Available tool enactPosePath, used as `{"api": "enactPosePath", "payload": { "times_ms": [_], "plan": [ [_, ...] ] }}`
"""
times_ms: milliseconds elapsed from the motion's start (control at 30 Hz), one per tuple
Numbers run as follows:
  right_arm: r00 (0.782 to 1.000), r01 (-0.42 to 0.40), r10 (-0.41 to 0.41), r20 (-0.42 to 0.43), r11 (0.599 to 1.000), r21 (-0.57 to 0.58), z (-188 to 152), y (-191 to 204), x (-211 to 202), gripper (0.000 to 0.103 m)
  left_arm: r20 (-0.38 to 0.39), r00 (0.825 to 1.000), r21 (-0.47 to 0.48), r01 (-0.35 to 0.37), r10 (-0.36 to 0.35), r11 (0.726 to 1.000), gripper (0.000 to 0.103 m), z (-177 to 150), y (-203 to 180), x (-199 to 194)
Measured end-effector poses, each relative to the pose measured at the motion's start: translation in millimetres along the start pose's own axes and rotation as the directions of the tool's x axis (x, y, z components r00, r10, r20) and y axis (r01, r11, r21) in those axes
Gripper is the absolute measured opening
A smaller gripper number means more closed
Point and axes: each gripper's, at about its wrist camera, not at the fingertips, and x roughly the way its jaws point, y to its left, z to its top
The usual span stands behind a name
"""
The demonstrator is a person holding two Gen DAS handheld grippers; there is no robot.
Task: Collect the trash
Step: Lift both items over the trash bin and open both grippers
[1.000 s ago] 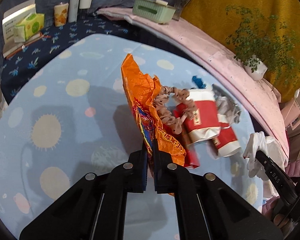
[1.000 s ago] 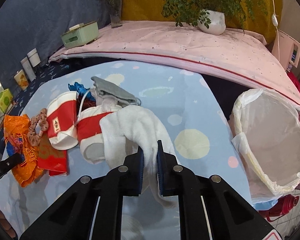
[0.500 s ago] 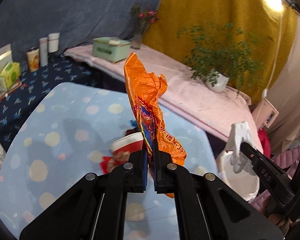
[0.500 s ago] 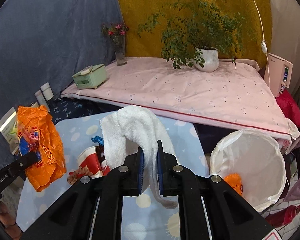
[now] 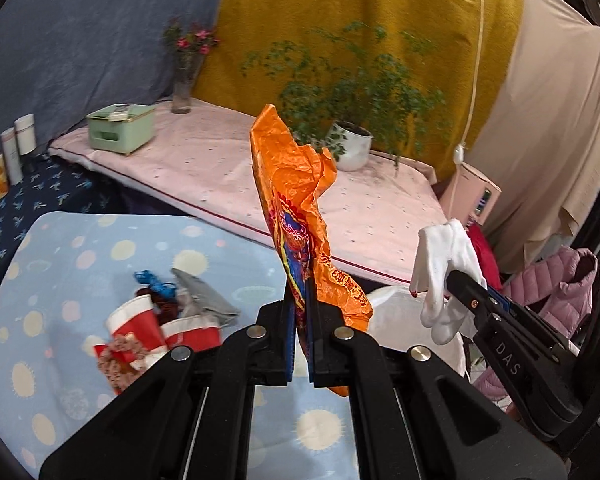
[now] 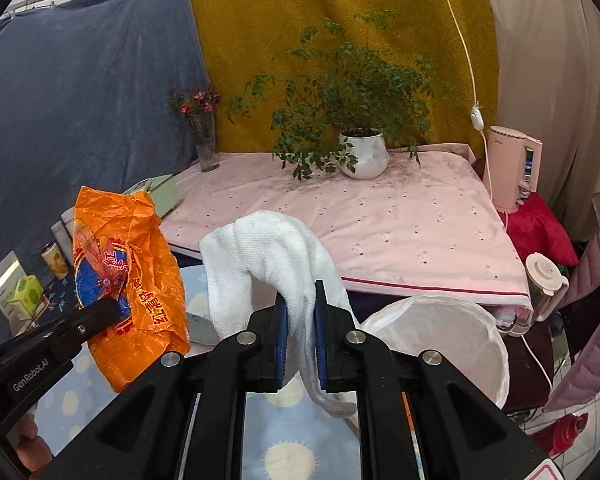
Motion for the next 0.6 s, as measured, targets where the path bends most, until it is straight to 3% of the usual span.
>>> {"api": "enactPosePath", "payload": {
  "times_ms": [600],
  "plan": [
    [0.989,0.134,-0.125,-0.072,0.982,0.132,-27.8,-117.6,23.9,0.011,-0.120,0.988,0.147,0.117,-0.100,0.982,0.004,-25.5,-106.4,78.5]
  ]
}}
